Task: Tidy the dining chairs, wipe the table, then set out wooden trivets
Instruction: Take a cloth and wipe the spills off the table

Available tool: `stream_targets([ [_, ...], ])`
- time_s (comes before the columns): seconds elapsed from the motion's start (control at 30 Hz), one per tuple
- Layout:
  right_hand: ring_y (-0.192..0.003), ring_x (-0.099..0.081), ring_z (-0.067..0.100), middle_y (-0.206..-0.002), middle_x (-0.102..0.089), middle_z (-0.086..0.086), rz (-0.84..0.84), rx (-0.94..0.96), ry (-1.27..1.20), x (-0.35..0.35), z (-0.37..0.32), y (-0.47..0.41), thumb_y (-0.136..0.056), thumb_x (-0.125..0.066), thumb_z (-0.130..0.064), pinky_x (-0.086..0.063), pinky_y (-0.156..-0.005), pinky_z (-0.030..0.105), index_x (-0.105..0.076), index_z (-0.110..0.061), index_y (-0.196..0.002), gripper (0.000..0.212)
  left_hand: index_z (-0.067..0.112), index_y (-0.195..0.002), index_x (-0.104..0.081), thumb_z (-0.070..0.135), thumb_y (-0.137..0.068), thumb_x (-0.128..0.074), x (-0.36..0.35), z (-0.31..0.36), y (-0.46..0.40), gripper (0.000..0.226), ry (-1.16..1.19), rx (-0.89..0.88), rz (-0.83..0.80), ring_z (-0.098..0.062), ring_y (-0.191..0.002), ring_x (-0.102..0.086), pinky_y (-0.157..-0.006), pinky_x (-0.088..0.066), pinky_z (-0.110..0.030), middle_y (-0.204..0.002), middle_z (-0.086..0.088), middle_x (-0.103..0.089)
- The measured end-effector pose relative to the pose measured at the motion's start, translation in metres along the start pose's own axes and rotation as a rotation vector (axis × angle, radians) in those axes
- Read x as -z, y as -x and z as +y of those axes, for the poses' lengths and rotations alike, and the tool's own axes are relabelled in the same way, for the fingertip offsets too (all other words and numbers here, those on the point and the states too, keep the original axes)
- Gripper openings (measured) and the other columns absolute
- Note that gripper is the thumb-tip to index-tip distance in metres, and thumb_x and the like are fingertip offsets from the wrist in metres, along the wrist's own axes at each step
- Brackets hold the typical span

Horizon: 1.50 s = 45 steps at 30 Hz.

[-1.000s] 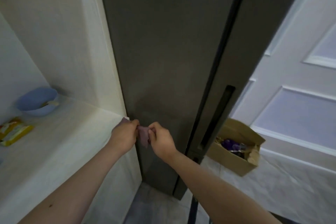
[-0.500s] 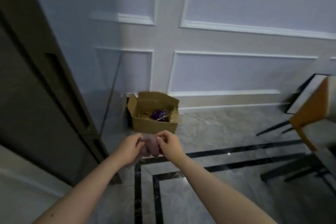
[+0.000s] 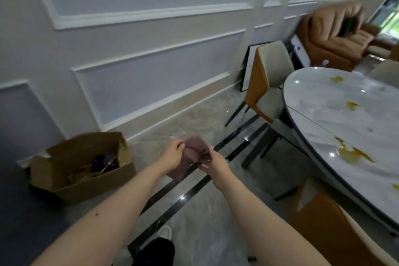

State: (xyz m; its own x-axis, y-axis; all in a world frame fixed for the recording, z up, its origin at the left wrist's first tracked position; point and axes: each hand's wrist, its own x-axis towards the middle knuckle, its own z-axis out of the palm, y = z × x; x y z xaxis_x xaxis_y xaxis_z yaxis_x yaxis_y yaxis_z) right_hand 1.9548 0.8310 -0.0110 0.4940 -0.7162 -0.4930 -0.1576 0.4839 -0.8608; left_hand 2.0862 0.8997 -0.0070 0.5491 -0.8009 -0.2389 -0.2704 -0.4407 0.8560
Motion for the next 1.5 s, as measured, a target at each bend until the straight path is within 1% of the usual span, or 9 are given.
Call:
stream_targets([
  [0.17,-0.091,-0.061,0.015,-0.101,-0.065,0.007,0.091,0.019,-0.082,0.020,-0.053,-0.065,-0.099,-0.046,-0.021,-0.049,-0.077,0.026,-0.060,-0.010,-0.112,0.022,0.004,-0.120,-0.048,0.017,-0.100,-0.043,-0.019,0.033,-0.098,0.025,0.150,0.085,-0.065,-0.027,-0.109,-0.054,-0.095,-0.041,-0.035,-0.115,-0.017,-0.056],
  [0.3,-0.106,-0.064,0.024,-0.113,-0.068,0.013,0.168,0.084,-0.111,0.037,-0.090,-0.102,-0.097,-0.053,-0.020,-0.051,-0.093,0.035,-0.061,-0.006,-0.116,0.025,0.012,-0.102,-0.030,0.008,-0.097,-0.046,-0.034,0.069,-0.155,0.017,0.152,-0.022,-0.124,-0.019,-0.086,-0.044,-0.074,-0.037,-0.028,-0.089,-0.008,-0.045],
  [0.43,-0.101,-0.065,0.023,-0.106,-0.068,0.012,0.236,0.125,-0.229,0.069,-0.119,-0.128,-0.095,-0.057,-0.017,-0.051,-0.092,0.036,-0.062,-0.006,-0.113,0.022,0.019,-0.080,-0.041,0.002,-0.093,-0.050,-0.064,0.106,-0.203,0.024,0.084,-0.141,-0.216,-0.018,-0.086,-0.048,-0.067,-0.035,-0.021,-0.080,-0.001,-0.049],
  [0.57,-0.098,-0.066,0.023,-0.107,-0.068,0.015,0.344,0.152,-0.381,0.113,-0.142,-0.153,-0.093,-0.059,-0.013,-0.055,-0.086,0.032,-0.062,-0.006,-0.108,0.017,0.014,-0.090,-0.057,0.010,-0.095,-0.052,-0.110,0.139,-0.244,0.008,0.109,-0.201,-0.382,-0.016,-0.089,-0.055,-0.073,-0.038,-0.020,-0.087,-0.001,-0.060],
  [0.77,-0.094,-0.070,0.018,-0.105,-0.072,0.008,0.508,0.157,-0.397,0.200,-0.177,-0.194,-0.093,-0.059,-0.027,-0.056,-0.077,0.028,-0.066,-0.013,-0.110,0.023,0.015,-0.108,-0.064,0.026,-0.097,-0.050,-0.190,0.196,-0.292,0.021,0.066,-0.272,-0.588,-0.011,-0.097,-0.058,-0.078,-0.045,-0.022,-0.101,0.001,-0.065],
  [0.93,-0.081,-0.069,0.016,-0.091,-0.071,0.006,0.614,0.147,-0.355,0.275,-0.210,-0.231,-0.094,-0.058,-0.024,-0.054,-0.067,0.022,-0.067,-0.011,-0.101,0.018,0.016,-0.100,-0.065,0.031,-0.097,-0.050,-0.255,0.247,-0.332,0.022,0.164,-0.221,-0.707,-0.015,-0.094,-0.062,-0.080,-0.049,-0.028,-0.097,-0.002,-0.068],
  [1.2,-0.085,-0.067,0.020,-0.097,-0.069,0.014,0.665,0.249,-0.355,0.360,-0.247,-0.260,-0.091,-0.062,-0.016,-0.055,-0.083,0.031,-0.068,-0.005,-0.099,0.015,0.013,-0.086,-0.067,0.015,-0.096,-0.053,-0.339,0.312,-0.381,0.017,0.096,-0.379,-0.681,-0.012,-0.077,-0.063,-0.066,-0.045,-0.021,-0.081,0.000,-0.067],
  [1.37,-0.086,-0.068,0.018,-0.096,-0.070,0.015,0.832,0.222,-0.370,0.406,-0.251,-0.271,-0.094,-0.058,-0.014,-0.058,-0.073,0.024,-0.068,-0.001,-0.102,0.018,0.015,-0.094,-0.067,0.014,-0.098,-0.047,-0.393,0.342,-0.401,0.020,0.053,-0.386,-0.818,-0.005,-0.077,-0.060,-0.064,-0.045,-0.013,-0.084,0.002,-0.067],
  [1.5,-0.075,-0.063,0.017,-0.082,-0.065,0.007,1.112,0.138,-0.415,0.435,-0.248,-0.276,-0.097,-0.052,-0.017,-0.055,-0.078,0.034,-0.061,-0.011,-0.084,0.017,0.007,-0.101,-0.066,0.018,-0.100,-0.043,-0.437,0.359,-0.417,0.026,0.037,-0.303,-0.948,-0.018,-0.087,-0.063,-0.075,-0.050,-0.026,-0.094,-0.008,-0.069],
])
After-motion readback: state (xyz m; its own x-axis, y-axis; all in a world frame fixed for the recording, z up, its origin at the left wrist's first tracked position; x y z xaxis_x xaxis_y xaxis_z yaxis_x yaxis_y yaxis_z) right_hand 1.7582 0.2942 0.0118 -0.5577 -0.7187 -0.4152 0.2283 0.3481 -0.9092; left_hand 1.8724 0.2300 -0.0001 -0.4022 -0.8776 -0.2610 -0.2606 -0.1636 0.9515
